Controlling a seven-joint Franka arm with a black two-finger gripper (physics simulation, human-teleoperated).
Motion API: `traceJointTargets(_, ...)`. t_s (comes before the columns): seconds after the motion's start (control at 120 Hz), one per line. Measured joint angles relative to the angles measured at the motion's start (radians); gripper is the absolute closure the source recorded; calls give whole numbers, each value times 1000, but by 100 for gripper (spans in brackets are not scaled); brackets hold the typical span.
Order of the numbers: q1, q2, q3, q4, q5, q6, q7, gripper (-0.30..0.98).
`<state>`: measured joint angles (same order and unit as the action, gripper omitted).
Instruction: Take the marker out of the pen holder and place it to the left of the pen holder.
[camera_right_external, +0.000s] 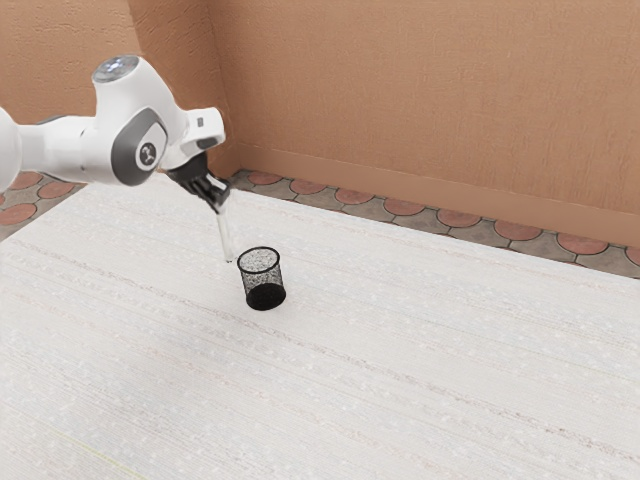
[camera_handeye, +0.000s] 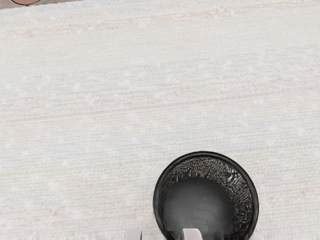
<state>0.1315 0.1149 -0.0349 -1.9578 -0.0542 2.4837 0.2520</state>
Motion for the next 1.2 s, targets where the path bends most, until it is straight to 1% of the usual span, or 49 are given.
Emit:
traceJointTargets(0.1,33,44,25,47,1,-126,-3,69)
traceJointTargets(0.167,41,132,29,150,4,-228,-7,69)
traceJointTargets(0.258,59,286,29,287,0,-333,-10,68)
traceJointTargets(0.358,71,392,29,385,-4,-403,-12,66)
traceJointTargets(0.475,73,451,29,453,-19,-448,-13,65)
traceJointTargets(0.667,94,530,29,531,-38,-446,-15,63)
traceJointTargets(0.792,99,576,29,557,-46,-399,-15,63)
traceJointTargets(1.0,109,617,29,595,-51,-350,-16,62)
traceJointTargets(1.1,115,632,29,595,-66,-336,-15,64)
traceJointTargets(1.133,115,631,29,595,-69,-332,-15,60)
traceJointTargets(1.2,115,601,28,589,-73,-328,-14,45)
